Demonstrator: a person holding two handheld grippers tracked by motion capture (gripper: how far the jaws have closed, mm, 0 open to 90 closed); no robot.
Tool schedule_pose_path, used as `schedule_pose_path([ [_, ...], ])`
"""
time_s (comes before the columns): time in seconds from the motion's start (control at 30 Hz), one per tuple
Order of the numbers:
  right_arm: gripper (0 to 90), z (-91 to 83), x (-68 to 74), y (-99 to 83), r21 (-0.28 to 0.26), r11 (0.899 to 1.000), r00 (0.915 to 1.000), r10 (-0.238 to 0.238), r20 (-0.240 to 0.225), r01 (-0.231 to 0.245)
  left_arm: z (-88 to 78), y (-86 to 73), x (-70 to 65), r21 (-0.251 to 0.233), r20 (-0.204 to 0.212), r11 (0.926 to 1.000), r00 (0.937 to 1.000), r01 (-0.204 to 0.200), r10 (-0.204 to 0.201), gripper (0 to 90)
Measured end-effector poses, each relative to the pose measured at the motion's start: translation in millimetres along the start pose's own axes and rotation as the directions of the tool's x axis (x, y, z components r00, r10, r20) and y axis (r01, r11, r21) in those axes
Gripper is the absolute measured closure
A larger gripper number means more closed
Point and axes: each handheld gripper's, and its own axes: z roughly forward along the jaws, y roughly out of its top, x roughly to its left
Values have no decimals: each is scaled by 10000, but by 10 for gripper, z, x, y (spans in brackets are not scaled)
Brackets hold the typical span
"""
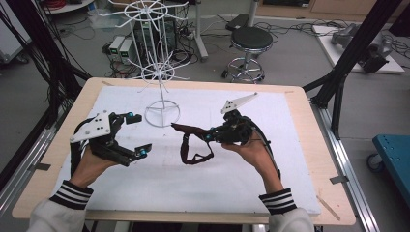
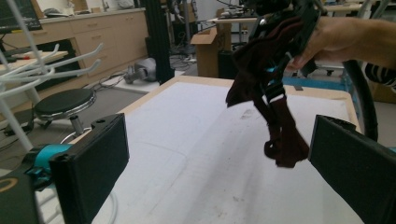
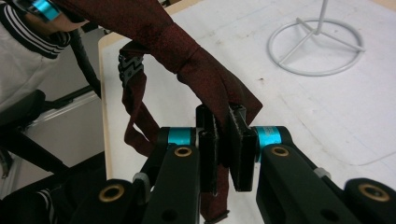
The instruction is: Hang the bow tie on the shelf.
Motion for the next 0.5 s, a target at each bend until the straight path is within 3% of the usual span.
schedule_pose_path([
  [0.5,842,179,47,55,285,9988,9991,-393,-146,397,349,160,-50,304,1141,9988,9929,-374,337,142],
])
